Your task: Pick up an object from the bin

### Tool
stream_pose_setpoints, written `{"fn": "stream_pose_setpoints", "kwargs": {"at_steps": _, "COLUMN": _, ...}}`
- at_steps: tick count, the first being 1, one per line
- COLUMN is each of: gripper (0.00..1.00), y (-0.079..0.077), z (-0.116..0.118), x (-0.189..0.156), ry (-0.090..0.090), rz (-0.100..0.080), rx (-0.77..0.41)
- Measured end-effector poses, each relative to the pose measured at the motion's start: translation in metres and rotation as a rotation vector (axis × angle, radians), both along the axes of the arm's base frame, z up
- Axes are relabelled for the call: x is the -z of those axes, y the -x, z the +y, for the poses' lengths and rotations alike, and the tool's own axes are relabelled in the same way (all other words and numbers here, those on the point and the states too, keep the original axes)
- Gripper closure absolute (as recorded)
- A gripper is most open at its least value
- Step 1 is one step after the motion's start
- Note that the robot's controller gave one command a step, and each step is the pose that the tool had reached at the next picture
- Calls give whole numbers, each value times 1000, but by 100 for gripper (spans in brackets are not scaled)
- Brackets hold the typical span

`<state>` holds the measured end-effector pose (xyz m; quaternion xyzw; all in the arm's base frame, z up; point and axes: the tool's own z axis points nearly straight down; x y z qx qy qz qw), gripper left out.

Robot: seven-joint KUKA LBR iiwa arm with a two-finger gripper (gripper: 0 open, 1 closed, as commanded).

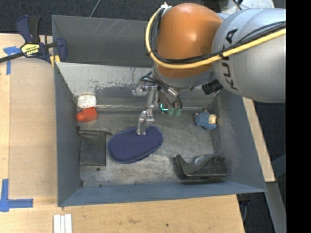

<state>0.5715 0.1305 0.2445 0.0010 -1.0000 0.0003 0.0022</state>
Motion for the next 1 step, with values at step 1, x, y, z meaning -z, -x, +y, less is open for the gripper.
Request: {"fn": "stream_pose_setpoints", "kwargs": {"at_steps": 1, "gripper": 0, "y": -12, "z": 0, "x": 158, "ry": 0, "rz": -2, "rx": -93}}
